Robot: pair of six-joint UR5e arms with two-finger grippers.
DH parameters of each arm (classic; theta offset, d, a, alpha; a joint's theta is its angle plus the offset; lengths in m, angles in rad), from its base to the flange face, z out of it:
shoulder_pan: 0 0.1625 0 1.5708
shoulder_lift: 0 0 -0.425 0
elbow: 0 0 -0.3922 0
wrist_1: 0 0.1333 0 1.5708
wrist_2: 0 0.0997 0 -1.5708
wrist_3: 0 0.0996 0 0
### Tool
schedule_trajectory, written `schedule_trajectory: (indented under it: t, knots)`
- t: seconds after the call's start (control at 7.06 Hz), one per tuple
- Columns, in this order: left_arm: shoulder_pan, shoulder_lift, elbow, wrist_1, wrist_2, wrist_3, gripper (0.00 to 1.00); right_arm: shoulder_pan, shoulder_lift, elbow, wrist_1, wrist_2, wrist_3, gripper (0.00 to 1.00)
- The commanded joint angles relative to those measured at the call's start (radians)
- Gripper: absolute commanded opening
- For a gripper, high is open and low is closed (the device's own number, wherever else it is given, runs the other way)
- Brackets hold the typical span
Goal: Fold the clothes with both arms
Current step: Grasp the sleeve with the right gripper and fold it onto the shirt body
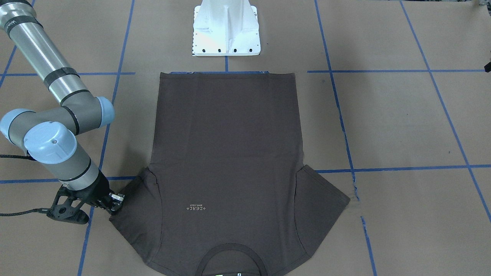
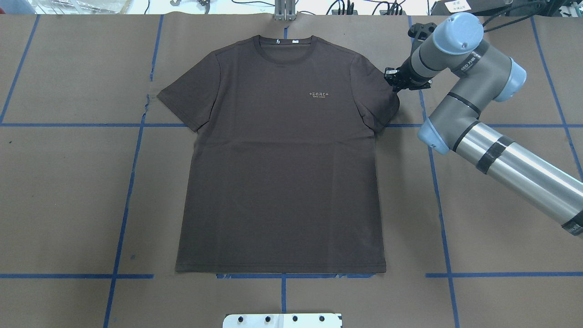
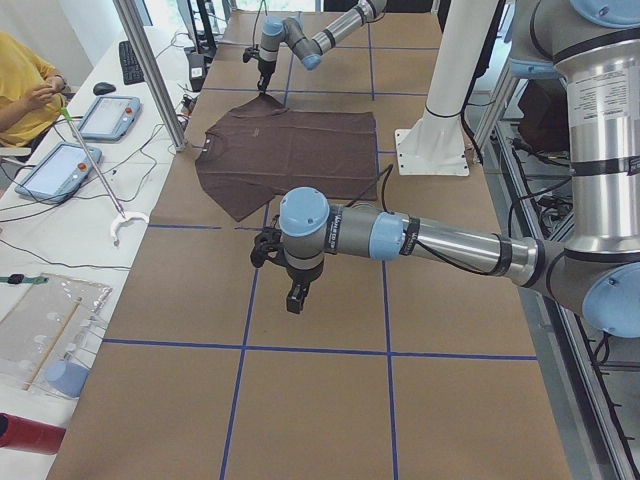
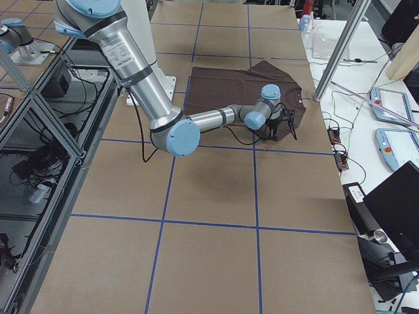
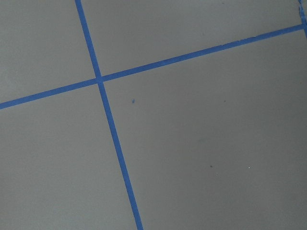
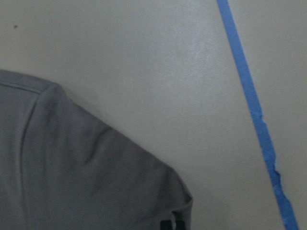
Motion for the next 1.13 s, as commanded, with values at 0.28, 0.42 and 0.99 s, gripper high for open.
schedule_trajectory:
  t: [0.28,0.42,0.99]
  knots:
    - [-0.002,0.020,-0.042,0.003,0.000,-0.005,1.00,-0.115,0.253,-0.192,-0.020,-0.144,0.102,0.00]
    - [-0.002,0.020,-0.045,0.003,-0.002,-0.010,1.00,-0.122,0.260,-0.234,-0.017,-0.181,0.090,0.00]
    - [0.000,0.014,-0.051,0.000,-0.044,-0.010,1.00,-0.112,0.310,-0.257,-0.017,-0.226,0.090,0.99]
